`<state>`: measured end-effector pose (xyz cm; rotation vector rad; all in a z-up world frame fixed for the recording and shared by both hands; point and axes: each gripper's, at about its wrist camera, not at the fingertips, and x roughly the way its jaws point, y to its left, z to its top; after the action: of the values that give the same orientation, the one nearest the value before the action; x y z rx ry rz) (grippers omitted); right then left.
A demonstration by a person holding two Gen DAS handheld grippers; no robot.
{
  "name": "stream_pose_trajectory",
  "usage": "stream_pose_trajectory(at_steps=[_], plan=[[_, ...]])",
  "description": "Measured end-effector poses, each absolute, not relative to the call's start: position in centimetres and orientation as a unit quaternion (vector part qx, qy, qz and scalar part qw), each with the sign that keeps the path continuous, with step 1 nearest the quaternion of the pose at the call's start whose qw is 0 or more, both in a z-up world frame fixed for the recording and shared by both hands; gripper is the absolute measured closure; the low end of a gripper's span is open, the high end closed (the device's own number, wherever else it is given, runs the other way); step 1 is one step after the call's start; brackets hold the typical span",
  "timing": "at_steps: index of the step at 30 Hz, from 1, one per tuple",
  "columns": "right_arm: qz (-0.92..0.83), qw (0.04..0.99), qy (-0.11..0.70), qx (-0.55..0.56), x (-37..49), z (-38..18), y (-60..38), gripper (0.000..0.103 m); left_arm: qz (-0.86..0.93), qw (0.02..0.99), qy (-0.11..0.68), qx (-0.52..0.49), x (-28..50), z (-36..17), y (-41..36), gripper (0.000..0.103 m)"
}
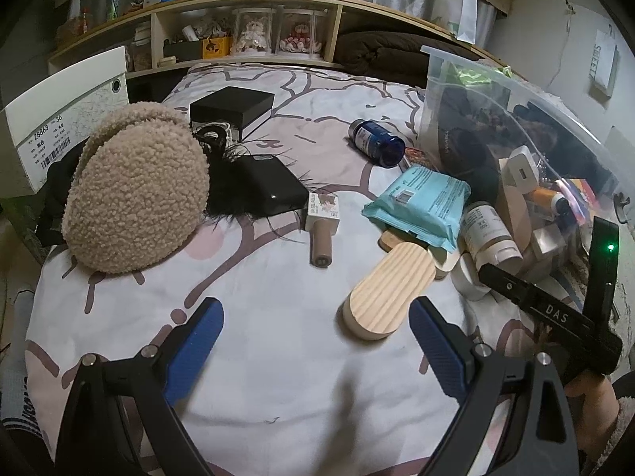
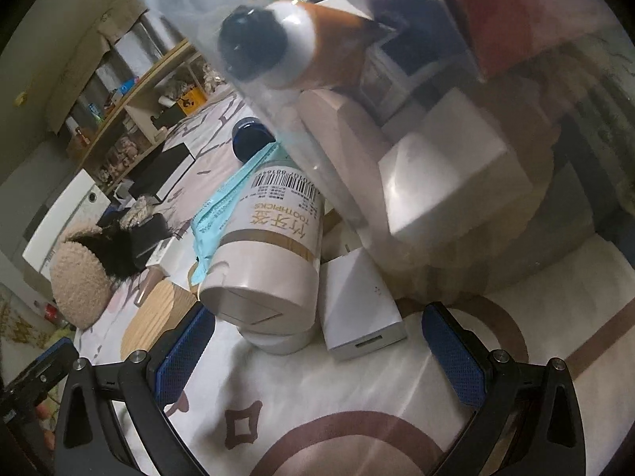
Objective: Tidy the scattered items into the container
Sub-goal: 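Lower the left gripper toward the wooden oval paddle while the right approaches the white charger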
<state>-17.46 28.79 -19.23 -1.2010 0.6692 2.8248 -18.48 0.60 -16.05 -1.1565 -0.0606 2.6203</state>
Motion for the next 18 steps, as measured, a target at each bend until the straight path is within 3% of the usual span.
stream_pose_trajectory(at_steps=[7,12,15,18], plan=[[0.896,-0.043,0.206,-0.392,-17.9,-19.0,27.5,0.0,0.905,0.128,-0.018,-0.405,-18.7,-16.4,0.3,0.008],[0.882,-0.05,0.286,-0.372,-17.6,-19.0,29.1,0.0,0.904,0.124,-0.026,-0.409,-18.8,-16.6,0.0,0.008],[0.881,-0.049,0.289,-0.372,-17.4,-18.9,29.2,0.0,0.903,0.125,-0.026,-0.41,-18.7,-16.7,0.1,0.009],[0.886,-0.039,0.261,-0.381,-17.2,-18.7,28.4,0.0,0.898,0.141,-0.03,-0.416,-18.8,-17.0,0.5,0.024]])
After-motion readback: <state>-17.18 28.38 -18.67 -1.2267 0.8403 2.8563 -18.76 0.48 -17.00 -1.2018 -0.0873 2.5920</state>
